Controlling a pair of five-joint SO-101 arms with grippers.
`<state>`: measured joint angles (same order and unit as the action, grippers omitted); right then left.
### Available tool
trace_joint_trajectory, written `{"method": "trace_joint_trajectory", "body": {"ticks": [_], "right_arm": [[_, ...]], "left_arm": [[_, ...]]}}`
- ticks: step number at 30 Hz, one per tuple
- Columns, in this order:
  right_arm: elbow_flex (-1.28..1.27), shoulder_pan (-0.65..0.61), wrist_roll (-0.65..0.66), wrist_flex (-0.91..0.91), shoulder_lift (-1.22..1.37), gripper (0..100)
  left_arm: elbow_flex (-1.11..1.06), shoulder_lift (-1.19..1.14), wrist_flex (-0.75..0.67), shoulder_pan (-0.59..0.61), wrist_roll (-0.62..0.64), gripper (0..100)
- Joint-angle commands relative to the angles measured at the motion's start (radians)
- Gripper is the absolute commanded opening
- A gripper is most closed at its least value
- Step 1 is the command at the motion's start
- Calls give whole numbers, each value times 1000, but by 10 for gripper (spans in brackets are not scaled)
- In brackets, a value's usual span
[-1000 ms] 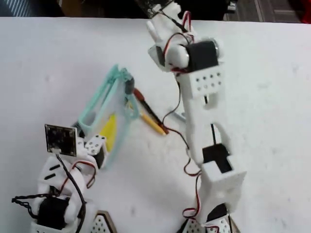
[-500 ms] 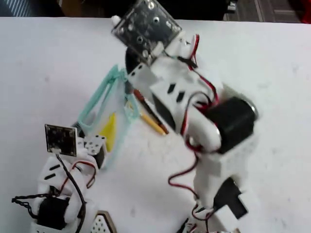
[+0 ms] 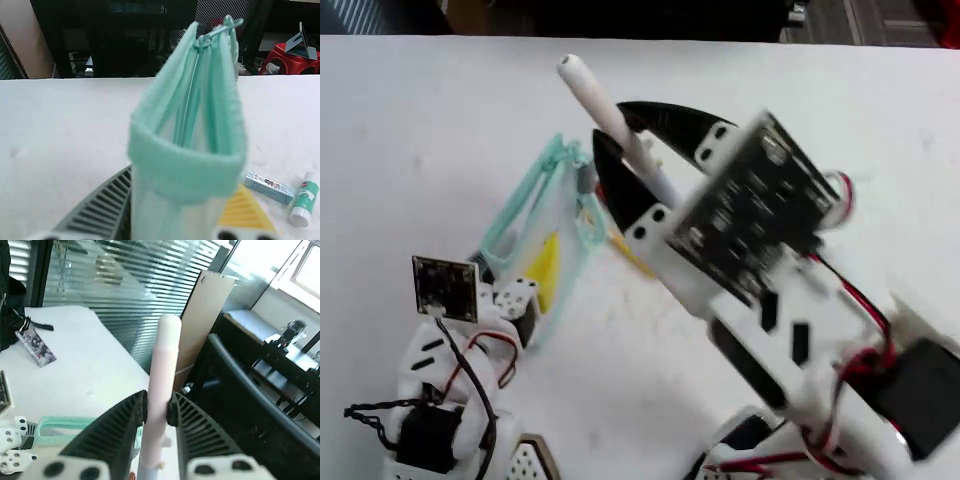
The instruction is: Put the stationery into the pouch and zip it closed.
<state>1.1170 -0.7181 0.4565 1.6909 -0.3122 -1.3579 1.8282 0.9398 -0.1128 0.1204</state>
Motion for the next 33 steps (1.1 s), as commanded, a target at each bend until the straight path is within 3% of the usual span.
{"method": "trace_joint_trajectory", "body": {"ticks": [1,9,14,22,33], "right_arm": [[32,-12,-5,10,-73,22],[23,-13,-6,28,-176,17],[3,-12,-183,28,-216,17],[-269,-12,-203,13,-331,17],[-585,-7,-196,-206,-429,17]], "left_arm": [[11,4,-26,-12,-5,195],[11,4,-26,-13,-3,195],[11,4,-28,-13,-3,195],[11,4,-28,-13,-3,195],[9,4,-28,-13,-3,195]]}}
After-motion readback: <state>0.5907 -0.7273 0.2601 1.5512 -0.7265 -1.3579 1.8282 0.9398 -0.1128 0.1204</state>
